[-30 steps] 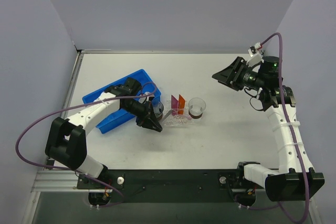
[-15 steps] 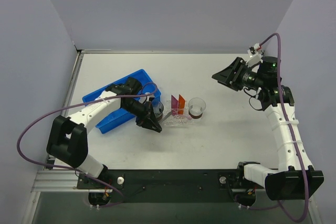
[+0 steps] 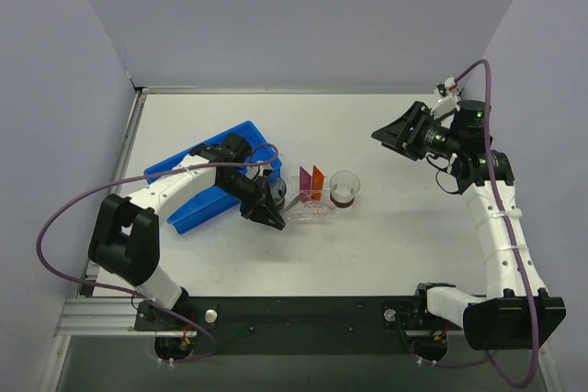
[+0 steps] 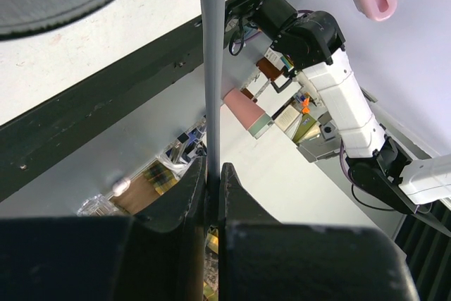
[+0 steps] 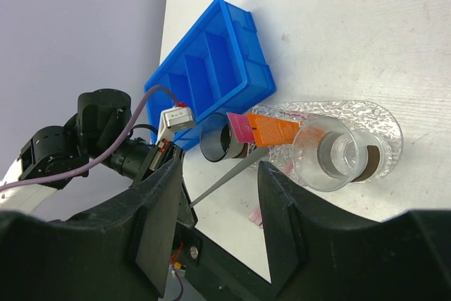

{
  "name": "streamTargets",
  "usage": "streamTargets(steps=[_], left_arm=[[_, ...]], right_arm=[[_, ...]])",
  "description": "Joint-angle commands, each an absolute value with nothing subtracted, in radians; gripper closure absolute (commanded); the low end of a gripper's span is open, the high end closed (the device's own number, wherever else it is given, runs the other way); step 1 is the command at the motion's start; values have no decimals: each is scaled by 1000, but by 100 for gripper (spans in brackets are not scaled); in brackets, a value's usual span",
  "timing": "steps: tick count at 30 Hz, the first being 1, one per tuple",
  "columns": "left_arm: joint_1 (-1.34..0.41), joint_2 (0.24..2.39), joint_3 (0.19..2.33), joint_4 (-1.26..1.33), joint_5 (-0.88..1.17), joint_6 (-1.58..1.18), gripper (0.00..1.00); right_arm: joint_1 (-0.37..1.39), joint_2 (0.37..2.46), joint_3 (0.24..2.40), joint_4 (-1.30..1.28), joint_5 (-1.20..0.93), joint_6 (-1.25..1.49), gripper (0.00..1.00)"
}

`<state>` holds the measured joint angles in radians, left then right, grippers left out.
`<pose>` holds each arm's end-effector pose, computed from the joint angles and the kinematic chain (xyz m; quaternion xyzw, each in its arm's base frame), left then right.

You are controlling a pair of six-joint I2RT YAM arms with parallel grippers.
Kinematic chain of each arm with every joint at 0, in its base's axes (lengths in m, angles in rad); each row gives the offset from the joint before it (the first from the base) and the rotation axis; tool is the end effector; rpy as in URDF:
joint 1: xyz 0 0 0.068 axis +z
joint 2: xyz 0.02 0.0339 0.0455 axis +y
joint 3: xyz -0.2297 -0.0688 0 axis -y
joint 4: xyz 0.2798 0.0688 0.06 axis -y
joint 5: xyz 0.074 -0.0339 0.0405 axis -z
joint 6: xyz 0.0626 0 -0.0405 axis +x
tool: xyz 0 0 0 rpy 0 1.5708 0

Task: Prepare toiletry sets of a toothbrush and toothpaste on the tray

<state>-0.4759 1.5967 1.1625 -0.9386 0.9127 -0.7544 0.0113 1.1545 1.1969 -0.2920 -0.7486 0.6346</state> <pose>0.2681 -0.1939 0.1698 0.0809 -0.8907 0.4093 0.1806 0.3198 0.0462 0.3658 0.0118 0.7683 0.4550 0.4500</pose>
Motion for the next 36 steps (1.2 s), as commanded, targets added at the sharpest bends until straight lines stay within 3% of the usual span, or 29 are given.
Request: streamTargets(steps=[1,36], left_arm=[[-474,1615,1218,-942,916,-741,100],[-465,1738,1290,-956,973,-738,100]], right_arm=[[3,1160,1189,-239,-773,640,58],[-25,1220,1172,-192,-802,673,58]])
